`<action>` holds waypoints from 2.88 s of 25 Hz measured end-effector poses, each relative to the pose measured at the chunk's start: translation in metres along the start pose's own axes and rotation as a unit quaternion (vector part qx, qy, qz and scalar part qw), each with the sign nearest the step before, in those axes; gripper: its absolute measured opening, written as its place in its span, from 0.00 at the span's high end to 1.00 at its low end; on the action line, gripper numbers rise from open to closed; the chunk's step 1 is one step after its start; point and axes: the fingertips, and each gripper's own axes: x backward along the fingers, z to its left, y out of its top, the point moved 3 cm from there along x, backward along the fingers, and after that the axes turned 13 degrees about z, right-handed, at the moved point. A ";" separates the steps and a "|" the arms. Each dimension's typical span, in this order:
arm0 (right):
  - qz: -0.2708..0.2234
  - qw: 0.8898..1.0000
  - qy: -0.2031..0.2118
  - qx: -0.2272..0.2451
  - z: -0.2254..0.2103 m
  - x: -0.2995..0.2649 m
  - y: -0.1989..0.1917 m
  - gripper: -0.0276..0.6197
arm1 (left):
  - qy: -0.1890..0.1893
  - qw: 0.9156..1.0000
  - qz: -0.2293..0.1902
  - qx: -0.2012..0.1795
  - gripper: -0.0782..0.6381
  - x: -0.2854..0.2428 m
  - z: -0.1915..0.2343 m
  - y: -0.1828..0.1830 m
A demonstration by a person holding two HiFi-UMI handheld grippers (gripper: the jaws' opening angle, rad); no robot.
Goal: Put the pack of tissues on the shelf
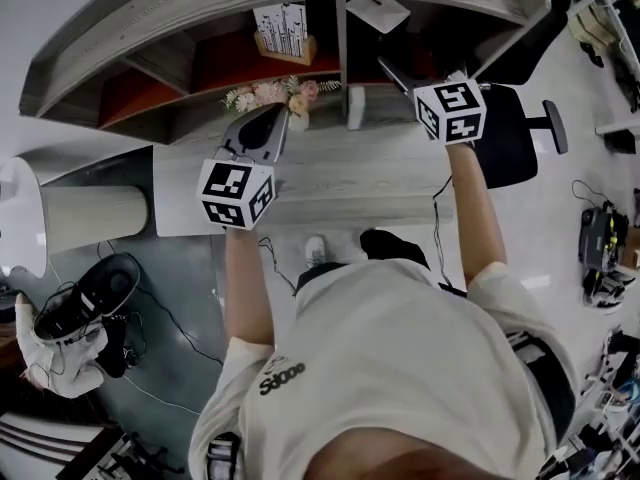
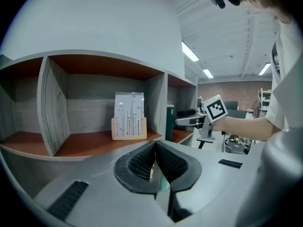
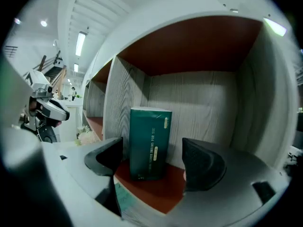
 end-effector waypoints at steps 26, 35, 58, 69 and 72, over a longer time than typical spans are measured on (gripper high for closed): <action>-0.005 0.957 -0.281 -0.073 0.119 0.341 -0.031 0.95 | -0.213 0.961 -0.094 -0.150 0.87 0.069 -0.136 0.016; -0.004 0.951 -0.303 -0.064 0.179 0.375 -0.031 0.95 | -0.228 0.949 -0.120 -0.184 0.87 0.123 -0.151 0.008; 0.012 0.960 -0.278 -0.028 0.208 0.345 -0.010 0.95 | -0.213 0.945 -0.129 -0.212 0.87 0.142 -0.136 0.012; 0.017 0.963 -0.267 -0.032 0.209 0.335 -0.016 0.95 | -0.213 0.946 -0.120 -0.211 0.87 0.138 -0.133 0.003; 0.017 0.964 -0.265 -0.032 0.209 0.332 -0.016 0.95 | -0.213 0.948 -0.116 -0.206 0.87 0.137 -0.129 0.002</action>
